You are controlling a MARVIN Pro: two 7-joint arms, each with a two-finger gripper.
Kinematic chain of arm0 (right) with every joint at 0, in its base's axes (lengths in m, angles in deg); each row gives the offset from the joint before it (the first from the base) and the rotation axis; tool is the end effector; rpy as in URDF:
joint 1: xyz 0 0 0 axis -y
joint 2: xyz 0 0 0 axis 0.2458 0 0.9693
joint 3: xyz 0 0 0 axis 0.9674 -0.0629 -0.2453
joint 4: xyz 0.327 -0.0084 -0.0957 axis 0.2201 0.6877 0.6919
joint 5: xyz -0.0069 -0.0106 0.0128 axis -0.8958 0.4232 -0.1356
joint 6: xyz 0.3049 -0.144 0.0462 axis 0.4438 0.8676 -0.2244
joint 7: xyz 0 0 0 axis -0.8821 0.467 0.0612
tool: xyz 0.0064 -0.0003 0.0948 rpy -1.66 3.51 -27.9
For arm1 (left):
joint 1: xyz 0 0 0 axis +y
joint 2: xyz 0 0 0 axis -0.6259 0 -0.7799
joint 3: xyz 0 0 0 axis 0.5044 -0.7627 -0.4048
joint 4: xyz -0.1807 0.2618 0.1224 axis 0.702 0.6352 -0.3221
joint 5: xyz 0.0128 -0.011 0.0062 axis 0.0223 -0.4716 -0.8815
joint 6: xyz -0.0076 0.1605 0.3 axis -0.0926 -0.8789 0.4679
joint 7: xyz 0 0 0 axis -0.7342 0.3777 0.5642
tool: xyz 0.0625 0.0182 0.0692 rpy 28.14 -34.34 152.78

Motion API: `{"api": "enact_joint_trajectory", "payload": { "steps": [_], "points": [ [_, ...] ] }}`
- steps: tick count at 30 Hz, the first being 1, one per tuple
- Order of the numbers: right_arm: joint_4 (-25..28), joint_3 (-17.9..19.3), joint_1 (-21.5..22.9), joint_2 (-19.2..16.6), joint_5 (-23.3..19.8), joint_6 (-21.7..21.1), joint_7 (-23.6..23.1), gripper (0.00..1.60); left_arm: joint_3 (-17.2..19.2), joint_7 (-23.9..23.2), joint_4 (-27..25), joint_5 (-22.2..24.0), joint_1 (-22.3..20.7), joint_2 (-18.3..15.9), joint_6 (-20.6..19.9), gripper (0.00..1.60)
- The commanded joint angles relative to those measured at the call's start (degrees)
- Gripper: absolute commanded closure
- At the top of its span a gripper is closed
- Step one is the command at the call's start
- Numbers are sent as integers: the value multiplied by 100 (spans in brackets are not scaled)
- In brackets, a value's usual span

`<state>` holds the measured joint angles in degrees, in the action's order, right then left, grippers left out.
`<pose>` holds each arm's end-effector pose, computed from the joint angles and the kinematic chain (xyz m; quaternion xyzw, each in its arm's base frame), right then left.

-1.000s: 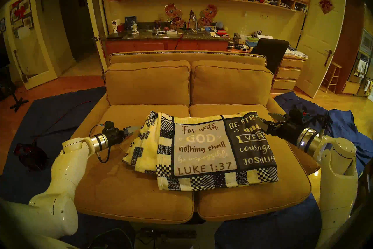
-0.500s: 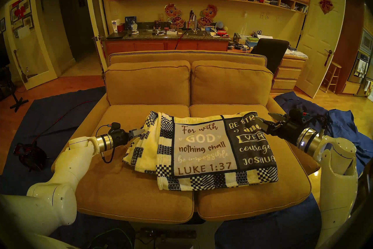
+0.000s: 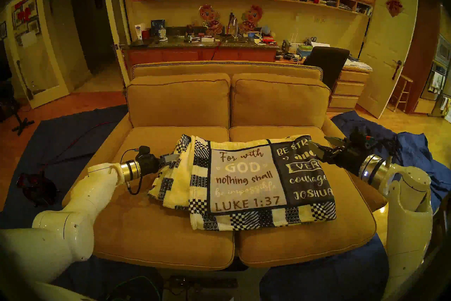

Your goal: Fold the blanket in half twice

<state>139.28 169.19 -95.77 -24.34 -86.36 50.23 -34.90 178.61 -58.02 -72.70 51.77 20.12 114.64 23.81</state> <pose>0.3057 -0.2569 -0.2369 -0.7774 -0.1252 -0.5949 0.1613 0.5193 0.1308 -0.4648 0.7953 -0.0377 0.4096 0.4453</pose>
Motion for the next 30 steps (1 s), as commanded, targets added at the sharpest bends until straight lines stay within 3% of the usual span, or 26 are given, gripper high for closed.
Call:
{"api": "enact_joint_trajectory", "payload": {
  "steps": [1, 15, 30],
  "points": [
    [53, 30, 27, -21, -6, 3, 3, 0, -71, -233, 309, -8, -359, -66, 195, 0],
    [52, 30, 27, -21, -6, 3, 3, 0, 103, -504, 785, 143, -496, -302, 476, 0],
    [53, 30, 27, -21, -6, 3, 4, 0, 30, -738, 831, 71, -623, -205, 532, 0]
  ]
}}
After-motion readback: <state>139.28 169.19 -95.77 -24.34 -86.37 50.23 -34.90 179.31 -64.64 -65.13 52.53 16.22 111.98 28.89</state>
